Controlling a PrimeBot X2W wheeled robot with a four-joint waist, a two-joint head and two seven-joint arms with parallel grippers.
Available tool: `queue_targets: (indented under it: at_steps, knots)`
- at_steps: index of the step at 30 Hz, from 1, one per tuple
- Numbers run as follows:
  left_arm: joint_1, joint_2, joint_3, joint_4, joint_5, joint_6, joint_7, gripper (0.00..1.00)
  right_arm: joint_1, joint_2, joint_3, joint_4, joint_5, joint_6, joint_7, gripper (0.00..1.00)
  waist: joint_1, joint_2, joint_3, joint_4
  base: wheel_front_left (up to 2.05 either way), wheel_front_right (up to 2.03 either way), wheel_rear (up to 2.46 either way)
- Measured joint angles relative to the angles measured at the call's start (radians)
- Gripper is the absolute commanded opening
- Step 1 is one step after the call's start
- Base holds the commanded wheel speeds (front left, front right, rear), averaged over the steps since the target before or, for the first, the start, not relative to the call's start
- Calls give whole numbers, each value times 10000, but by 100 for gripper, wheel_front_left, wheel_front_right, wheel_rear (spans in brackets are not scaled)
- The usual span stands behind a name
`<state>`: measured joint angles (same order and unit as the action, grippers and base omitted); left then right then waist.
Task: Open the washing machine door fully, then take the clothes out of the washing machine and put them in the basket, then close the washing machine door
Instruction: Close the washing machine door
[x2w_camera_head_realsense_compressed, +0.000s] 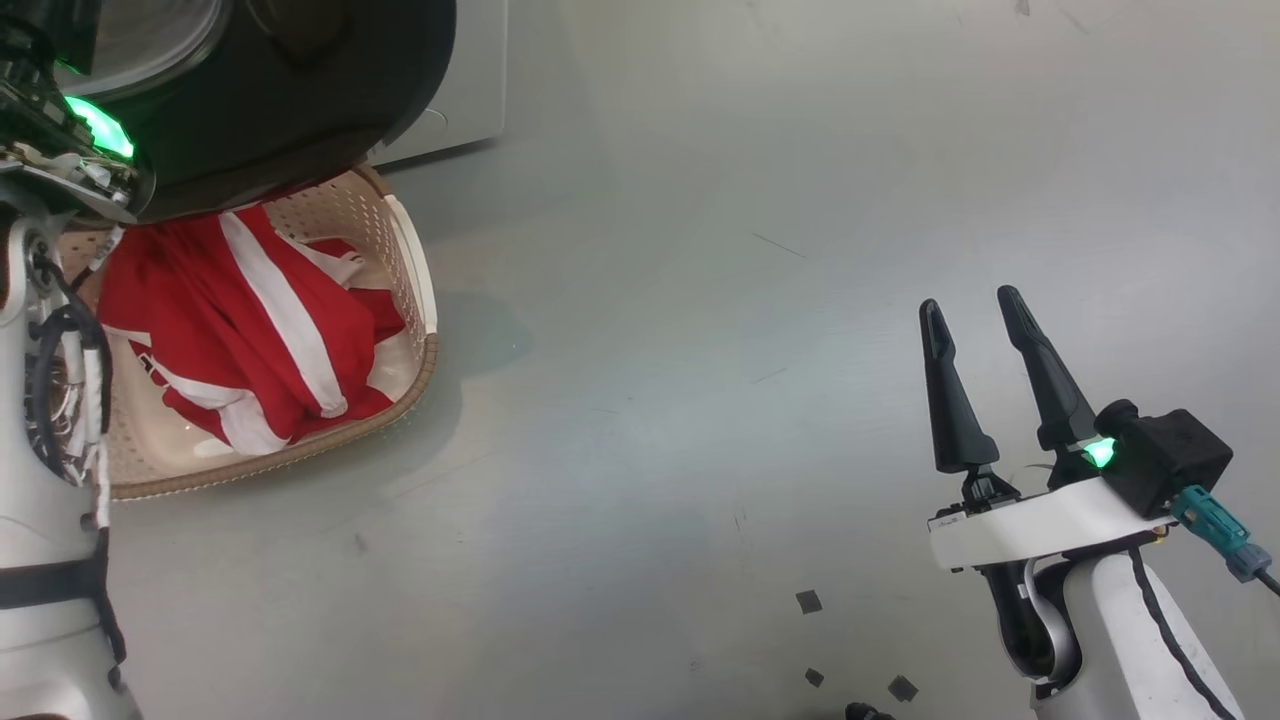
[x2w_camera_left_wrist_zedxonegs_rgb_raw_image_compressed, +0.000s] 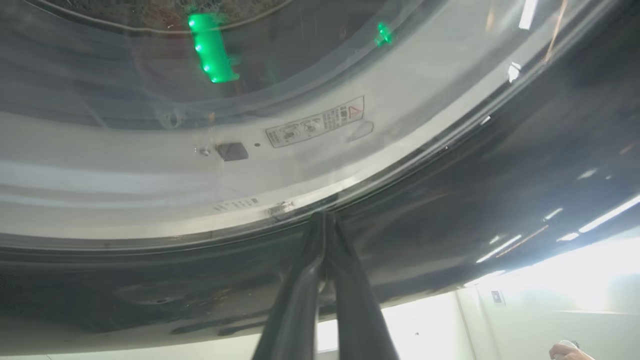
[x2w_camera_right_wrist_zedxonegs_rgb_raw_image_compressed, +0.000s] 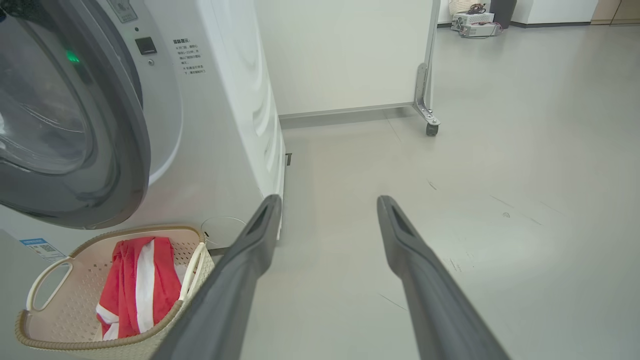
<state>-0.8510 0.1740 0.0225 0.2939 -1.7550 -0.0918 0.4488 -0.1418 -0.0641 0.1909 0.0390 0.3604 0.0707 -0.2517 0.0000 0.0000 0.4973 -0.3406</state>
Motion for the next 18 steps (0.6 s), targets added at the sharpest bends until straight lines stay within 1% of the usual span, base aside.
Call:
queue_targets:
  at_steps: [5,11,13,16,17,18]
  knots:
    - [520,-128,46,-8,-105,-199,105,0,-12,8,-127,0,-19,2,-8,100,0,0,-151,256,0,0,0]
    - [1667,-349,267,-117,-174,-282,123,0,-15,8,-180,15,-98,10,-8,100,0,0,-420,608,0,0,0]
    - [2084,-443,378,-180,-276,-284,121,0,-14,4,-186,82,-123,71,-8,100,0,0,-552,715,0,0,0]
    - [2721,-662,412,-332,-286,-284,86,0,-11,-29,-244,134,-198,71,-8,100,0,0,-754,902,0,0,0]
    - [2948,-715,420,-443,-284,-284,77,3,-6,-40,-261,153,-201,71,-8,100,0,0,-828,966,0,0,0]
    - [3148,-757,431,-593,-282,-284,75,3,9,-58,-282,161,-209,71,-8,100,0,0,-902,1032,0,0,0]
